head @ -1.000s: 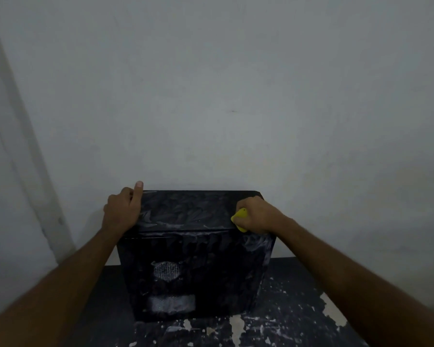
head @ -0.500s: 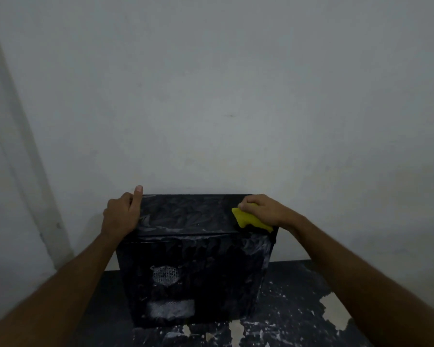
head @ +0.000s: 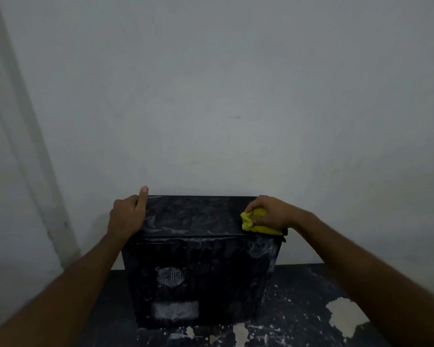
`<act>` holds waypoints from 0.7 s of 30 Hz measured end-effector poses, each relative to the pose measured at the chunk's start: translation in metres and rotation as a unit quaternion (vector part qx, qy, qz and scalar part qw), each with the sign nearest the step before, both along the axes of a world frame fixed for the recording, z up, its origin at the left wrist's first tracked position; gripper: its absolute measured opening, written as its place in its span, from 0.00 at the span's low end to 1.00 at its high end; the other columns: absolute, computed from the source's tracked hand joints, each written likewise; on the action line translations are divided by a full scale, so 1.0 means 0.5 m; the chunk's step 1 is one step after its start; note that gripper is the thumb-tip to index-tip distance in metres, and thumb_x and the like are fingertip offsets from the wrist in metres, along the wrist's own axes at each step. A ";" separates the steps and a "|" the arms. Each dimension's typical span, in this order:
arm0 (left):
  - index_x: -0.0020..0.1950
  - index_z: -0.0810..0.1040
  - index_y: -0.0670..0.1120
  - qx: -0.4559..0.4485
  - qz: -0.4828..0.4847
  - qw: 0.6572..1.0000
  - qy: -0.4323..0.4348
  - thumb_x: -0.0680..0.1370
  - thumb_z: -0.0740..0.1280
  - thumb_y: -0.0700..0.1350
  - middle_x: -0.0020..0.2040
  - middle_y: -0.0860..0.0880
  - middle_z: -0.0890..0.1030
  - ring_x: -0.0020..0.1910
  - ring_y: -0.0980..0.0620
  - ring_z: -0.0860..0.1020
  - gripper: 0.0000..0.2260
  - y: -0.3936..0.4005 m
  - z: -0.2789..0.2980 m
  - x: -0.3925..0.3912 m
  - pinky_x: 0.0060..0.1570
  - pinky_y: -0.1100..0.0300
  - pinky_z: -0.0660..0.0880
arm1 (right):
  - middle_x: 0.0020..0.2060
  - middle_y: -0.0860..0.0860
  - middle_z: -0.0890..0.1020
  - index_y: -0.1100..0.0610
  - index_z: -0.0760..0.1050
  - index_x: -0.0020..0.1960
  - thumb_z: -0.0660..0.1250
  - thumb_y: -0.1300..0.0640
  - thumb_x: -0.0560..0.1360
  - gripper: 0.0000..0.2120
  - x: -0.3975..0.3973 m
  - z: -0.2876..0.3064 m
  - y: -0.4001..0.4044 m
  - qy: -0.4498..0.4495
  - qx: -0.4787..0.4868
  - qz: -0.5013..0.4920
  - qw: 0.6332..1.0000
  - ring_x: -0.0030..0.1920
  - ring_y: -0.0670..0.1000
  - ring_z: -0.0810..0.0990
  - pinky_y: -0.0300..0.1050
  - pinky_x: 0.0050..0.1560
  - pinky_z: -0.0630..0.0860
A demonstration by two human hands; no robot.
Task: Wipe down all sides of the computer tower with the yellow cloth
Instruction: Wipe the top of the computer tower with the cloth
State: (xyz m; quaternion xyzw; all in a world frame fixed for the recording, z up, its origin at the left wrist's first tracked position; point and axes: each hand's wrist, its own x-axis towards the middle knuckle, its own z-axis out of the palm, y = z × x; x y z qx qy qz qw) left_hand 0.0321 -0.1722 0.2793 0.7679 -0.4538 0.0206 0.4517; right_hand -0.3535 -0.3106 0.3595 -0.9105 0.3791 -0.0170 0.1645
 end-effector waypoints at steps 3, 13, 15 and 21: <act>0.40 0.82 0.37 0.006 -0.005 1.000 0.003 0.75 0.43 0.79 0.37 0.43 0.83 0.37 0.45 0.80 0.48 0.002 0.005 -0.004 0.46 0.51 0.78 | 0.53 0.38 0.76 0.47 0.82 0.56 0.69 0.50 0.79 0.08 0.017 0.002 0.014 0.016 0.003 0.030 0.999 0.53 0.48 0.77 0.51 0.57 0.76; 0.40 0.82 0.37 0.010 -0.003 1.000 0.011 0.74 0.44 0.80 0.36 0.42 0.82 0.37 0.45 0.80 0.49 -0.001 0.005 0.000 0.48 0.48 0.80 | 0.64 0.49 0.80 0.51 0.82 0.63 0.77 0.44 0.72 0.21 0.050 -0.007 0.022 -0.034 -0.028 -0.014 0.999 0.62 0.52 0.78 0.50 0.62 0.76; 0.39 0.82 0.38 0.008 -0.003 1.000 0.009 0.74 0.44 0.80 0.35 0.43 0.82 0.37 0.45 0.80 0.48 0.001 0.004 -0.002 0.48 0.47 0.80 | 0.60 0.45 0.81 0.48 0.84 0.59 0.80 0.46 0.69 0.19 0.052 -0.011 0.033 -0.053 -0.003 -0.002 0.999 0.59 0.48 0.79 0.48 0.59 0.76; 0.38 0.82 0.37 -0.001 -0.010 1.000 0.006 0.75 0.45 0.79 0.35 0.43 0.83 0.36 0.45 0.80 0.48 0.004 0.008 -0.008 0.46 0.48 0.80 | 0.58 0.46 0.80 0.43 0.82 0.53 0.80 0.46 0.68 0.16 0.065 0.003 0.019 -0.041 0.010 -0.019 0.999 0.56 0.50 0.79 0.49 0.54 0.78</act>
